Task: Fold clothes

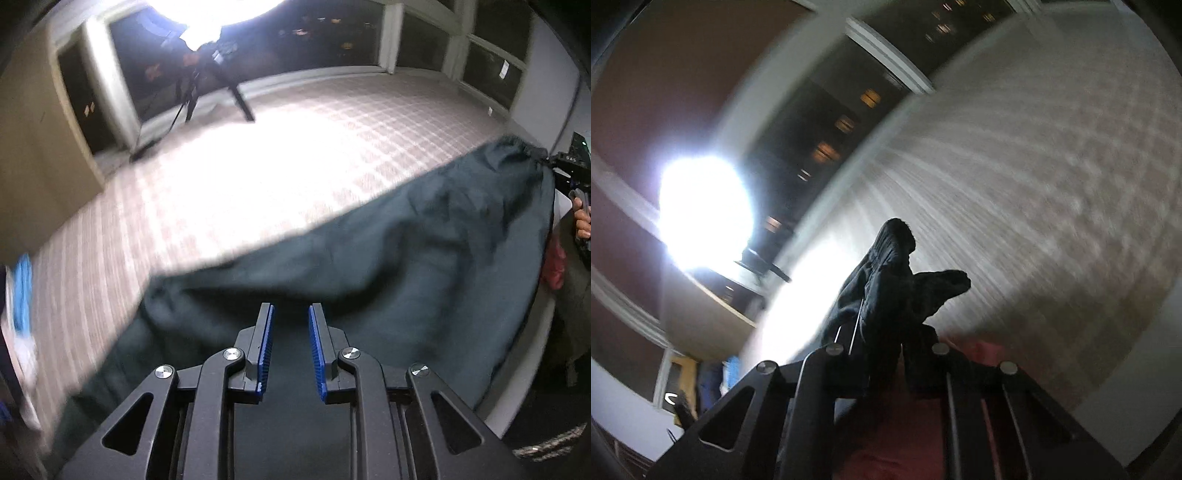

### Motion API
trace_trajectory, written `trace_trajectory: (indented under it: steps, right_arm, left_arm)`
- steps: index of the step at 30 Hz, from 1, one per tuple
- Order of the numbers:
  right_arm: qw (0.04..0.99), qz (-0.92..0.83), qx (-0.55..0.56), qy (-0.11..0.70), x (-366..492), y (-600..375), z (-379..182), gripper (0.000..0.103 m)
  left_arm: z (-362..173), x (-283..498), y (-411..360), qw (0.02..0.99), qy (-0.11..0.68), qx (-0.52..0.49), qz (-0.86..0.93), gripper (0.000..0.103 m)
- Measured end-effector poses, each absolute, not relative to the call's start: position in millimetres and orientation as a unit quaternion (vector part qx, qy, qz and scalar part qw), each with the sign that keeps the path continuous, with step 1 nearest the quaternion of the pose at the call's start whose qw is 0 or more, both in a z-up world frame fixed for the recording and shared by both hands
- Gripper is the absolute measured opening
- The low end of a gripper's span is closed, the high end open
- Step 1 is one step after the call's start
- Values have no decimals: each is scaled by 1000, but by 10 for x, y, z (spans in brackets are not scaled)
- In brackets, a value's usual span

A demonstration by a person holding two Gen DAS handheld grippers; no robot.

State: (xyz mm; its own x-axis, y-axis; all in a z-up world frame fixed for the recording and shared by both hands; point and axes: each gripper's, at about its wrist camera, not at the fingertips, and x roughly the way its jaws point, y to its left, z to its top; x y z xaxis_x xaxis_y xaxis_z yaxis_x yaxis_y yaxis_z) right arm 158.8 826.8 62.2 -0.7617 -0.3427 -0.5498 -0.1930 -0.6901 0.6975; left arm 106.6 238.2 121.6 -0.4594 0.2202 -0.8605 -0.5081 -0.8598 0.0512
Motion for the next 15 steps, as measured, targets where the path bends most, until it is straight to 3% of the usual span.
trace_trajectory:
  steps: [2, 7, 10, 15]
  right_arm:
    - [39, -849, 346, -397, 1599, 8255, 551, 14]
    - [34, -849, 341, -402, 1662, 8253, 530, 14]
    - [35, -850, 339, -402, 1665, 8254, 573, 14]
    - [38, -851, 337, -402, 1671, 8256, 644, 14]
  left_arm:
    - [1155, 870, 2476, 223, 183, -476, 830, 29]
    - [740, 513, 2608, 231, 238, -512, 792, 29]
    - [641, 417, 2552, 222, 217, -511, 801, 32]
    - [919, 764, 2586, 246, 162, -489, 821, 28]
